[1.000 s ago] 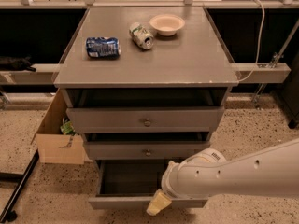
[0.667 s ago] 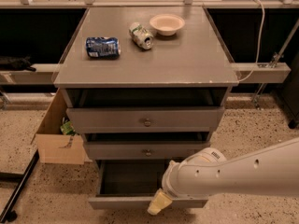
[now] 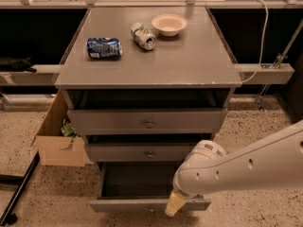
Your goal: Close bottom drawer
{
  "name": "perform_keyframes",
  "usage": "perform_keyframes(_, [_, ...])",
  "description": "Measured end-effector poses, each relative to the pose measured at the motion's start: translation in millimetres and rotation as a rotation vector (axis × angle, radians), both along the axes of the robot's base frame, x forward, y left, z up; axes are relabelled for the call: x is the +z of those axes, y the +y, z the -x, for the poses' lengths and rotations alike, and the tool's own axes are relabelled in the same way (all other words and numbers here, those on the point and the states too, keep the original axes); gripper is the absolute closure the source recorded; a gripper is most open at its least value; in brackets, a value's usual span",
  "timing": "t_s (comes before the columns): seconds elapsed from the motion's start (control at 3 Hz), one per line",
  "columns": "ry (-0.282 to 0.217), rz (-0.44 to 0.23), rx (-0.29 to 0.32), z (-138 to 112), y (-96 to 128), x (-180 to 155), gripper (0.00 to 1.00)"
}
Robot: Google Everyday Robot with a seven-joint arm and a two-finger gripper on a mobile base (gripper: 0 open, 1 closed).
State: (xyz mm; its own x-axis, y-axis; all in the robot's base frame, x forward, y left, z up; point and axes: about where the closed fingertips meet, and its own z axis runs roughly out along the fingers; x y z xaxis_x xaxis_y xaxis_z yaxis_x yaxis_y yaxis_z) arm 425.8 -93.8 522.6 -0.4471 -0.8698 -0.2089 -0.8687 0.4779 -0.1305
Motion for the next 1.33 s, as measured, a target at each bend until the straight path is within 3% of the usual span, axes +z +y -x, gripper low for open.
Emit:
perform_keyframes(0.33, [-0.004,0.143,0.036,9.1,-21.3,1.2,0.00])
perform_keyframes(0.67, [-0.036,0.184,0.036,4.1,-28.3,2.6,0.00])
perform_keyframes(1.0, [0.018,0.167,0.048,21.5,-26.7,-13.0,0.00])
perform_keyframes(1.33, [0.093,0.146,0.044,55.0,-38.4,-35.0,0.00])
